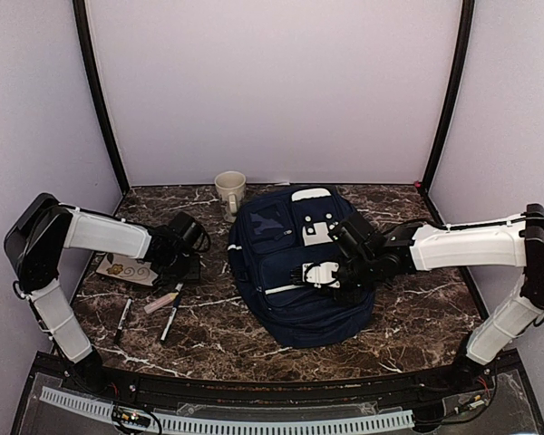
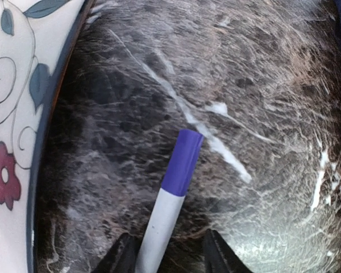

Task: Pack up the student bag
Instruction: Pick up the pen at the center of the board, then pick up the student bag from the upper front pocket.

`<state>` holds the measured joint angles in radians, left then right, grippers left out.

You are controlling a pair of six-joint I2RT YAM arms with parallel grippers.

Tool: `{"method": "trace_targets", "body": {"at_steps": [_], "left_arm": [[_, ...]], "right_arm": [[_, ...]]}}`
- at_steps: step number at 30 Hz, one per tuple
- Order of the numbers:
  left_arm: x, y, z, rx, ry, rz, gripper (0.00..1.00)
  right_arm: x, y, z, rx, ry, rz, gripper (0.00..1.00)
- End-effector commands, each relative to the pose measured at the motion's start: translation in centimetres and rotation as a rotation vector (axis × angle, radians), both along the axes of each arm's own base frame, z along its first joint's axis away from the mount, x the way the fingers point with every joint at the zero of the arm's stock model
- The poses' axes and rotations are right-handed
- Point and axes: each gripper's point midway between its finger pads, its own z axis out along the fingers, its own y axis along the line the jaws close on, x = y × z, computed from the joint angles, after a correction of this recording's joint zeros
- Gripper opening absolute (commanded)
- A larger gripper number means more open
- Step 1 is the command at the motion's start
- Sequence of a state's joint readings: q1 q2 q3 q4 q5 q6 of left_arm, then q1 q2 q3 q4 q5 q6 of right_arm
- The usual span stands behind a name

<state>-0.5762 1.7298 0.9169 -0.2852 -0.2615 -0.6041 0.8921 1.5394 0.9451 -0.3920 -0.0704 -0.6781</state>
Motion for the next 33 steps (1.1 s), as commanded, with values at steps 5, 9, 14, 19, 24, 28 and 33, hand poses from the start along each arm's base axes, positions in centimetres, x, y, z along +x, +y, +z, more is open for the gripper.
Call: {"method": "trace_targets", "body": {"at_steps": [5,9,14,19,24,28,33], "left_arm": [[-6.1,-2.9,-3.5,0.023,0.249,-0.154,0.28],[-5.4,-3.7,-0.8,0.006,0.193,-0.16,0.17],[-5.1,-4.2,3.4,-0.03,0.106,-0.188,0.11],[-5.5,-5.5,7.2,-0.119,0.021,-0.26,0.04],[-6.3,-8.2,10.9,-0.149,-0.088,-0.42,0.04],[-7.8,-11.3,15.1,-0.173,-0.24,-0.573,0.04],[-12.8,-17.8,20.0,-0.331,-0.497,-0.976,0.06]], "right_arm": [[0.5,0.7,1.4,0.026,-0.002,-0.017,0.02],[0.6,1.2,3.6,0.072,0.008,-0.016,0.0],[0.3,1.6,5.8,0.096,0.037,-0.013,0.0],[1.1,2.2,8.6,0.137,0.014,-0.032,0.0],[3.2,2.2,11.0,0.186,0.006,-0.09,0.0],[4.8,2.2,12.2,0.229,0.039,-0.128,0.0],[6.1,2.7,13.6,0.261,0.051,-0.156,0.0]]}}
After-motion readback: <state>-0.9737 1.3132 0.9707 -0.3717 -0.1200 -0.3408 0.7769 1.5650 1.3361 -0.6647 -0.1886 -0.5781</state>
